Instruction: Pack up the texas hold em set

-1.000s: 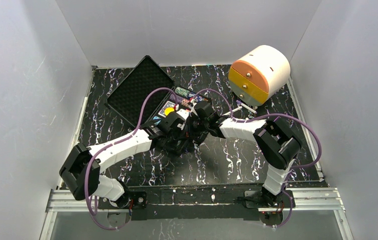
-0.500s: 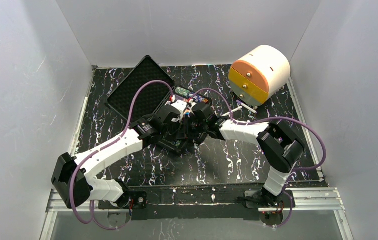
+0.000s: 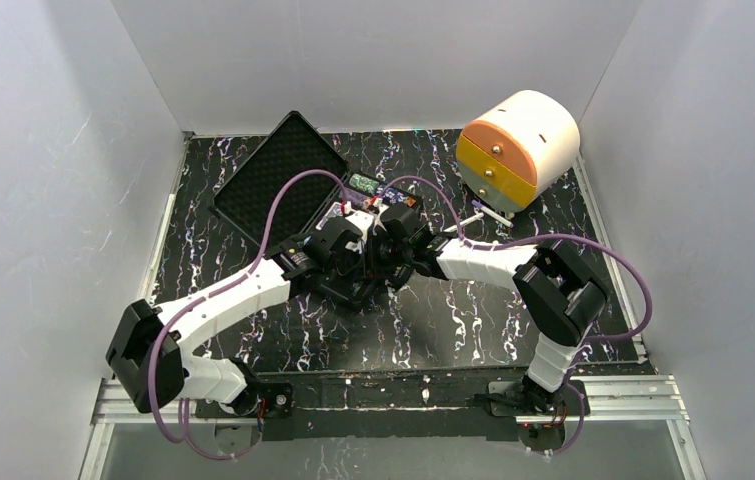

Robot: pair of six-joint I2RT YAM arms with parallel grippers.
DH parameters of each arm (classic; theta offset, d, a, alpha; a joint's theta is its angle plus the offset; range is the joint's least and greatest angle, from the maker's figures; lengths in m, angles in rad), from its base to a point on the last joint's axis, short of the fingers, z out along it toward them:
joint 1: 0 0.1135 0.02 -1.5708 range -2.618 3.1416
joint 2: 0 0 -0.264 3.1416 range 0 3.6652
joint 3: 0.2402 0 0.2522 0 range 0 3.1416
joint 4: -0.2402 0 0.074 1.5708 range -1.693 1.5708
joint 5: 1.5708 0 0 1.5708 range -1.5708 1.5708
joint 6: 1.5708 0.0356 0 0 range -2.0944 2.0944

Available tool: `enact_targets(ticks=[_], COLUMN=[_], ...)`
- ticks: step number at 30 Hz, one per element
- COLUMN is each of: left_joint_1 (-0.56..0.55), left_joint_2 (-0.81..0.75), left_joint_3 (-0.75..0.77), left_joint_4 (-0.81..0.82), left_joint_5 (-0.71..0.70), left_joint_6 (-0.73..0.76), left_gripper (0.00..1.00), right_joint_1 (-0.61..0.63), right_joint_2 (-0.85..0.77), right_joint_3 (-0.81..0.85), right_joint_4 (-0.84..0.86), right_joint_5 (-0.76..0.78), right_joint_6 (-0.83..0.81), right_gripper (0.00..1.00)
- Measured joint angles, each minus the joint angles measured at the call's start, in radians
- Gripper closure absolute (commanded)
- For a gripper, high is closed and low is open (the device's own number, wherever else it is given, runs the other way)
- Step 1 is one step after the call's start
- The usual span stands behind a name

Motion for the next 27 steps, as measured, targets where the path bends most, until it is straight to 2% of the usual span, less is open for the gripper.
enact_targets(ticks=[22, 27], left_joint_1=[0.006, 0.006], left_joint_2=[0.071, 0.092], left_joint_3=[-0.069, -0.069], left_joint_4=[0.049, 0.065], left_joint_5=[0.019, 0.005], left_joint_6=[0.003, 0.002], left_gripper=[1.00, 0.88], right_joint_1=[-0.003, -0.004], right_joint_2=[0.014, 0.022], right_joint_3=[0.011, 0.011], right_joint_4=[-0.007, -0.008], right_joint_5=[0.004, 0.023], right_joint_6=[0.039, 0.050], right_gripper=[0.64, 0.64])
